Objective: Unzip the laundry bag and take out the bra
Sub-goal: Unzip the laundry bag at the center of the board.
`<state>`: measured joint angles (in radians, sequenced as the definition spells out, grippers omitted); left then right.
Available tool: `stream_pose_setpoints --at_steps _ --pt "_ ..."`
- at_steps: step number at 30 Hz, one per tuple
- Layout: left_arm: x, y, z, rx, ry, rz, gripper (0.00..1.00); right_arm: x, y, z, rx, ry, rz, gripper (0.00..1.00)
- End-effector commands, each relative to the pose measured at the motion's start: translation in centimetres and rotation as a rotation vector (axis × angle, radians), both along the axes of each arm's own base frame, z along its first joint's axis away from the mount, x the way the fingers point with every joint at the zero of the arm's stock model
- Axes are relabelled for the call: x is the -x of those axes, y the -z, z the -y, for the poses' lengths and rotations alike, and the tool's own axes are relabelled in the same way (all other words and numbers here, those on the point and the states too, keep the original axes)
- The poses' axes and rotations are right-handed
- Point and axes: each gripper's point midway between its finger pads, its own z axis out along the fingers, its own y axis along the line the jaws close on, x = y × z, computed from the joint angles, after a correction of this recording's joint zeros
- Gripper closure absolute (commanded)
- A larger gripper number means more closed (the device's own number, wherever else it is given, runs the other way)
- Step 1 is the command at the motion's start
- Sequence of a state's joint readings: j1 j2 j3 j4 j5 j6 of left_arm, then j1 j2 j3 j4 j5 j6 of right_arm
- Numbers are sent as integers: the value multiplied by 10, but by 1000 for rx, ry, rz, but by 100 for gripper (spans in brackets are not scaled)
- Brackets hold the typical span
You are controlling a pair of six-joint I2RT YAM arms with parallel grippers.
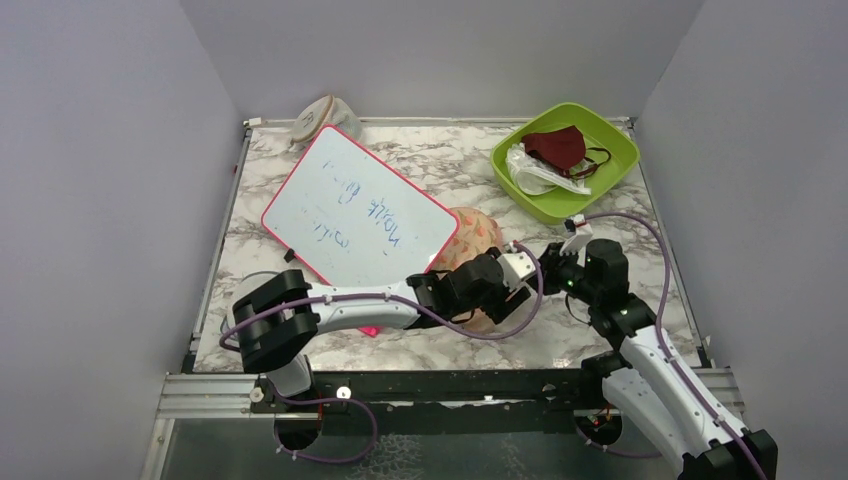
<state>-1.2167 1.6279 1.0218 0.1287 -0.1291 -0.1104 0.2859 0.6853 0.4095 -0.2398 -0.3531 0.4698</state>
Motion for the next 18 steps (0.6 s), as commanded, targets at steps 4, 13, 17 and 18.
stream_pose_setpoints --at_steps 4,13,17,18 --pt "-27 7 1 -9 -154 29 55 -2 -10 -6 -36 -28 52 99" --pt "-14 -1 -5 19 -86 24 94 -4 -14 -10 -60 -54 124 99" --pt "3 -3 -12 20 8 24 100 -13 -13 -5 -76 1 174 99" --pt "6 -3 -15 20 26 28 100 -15 -10 -4 -79 18 182 99"
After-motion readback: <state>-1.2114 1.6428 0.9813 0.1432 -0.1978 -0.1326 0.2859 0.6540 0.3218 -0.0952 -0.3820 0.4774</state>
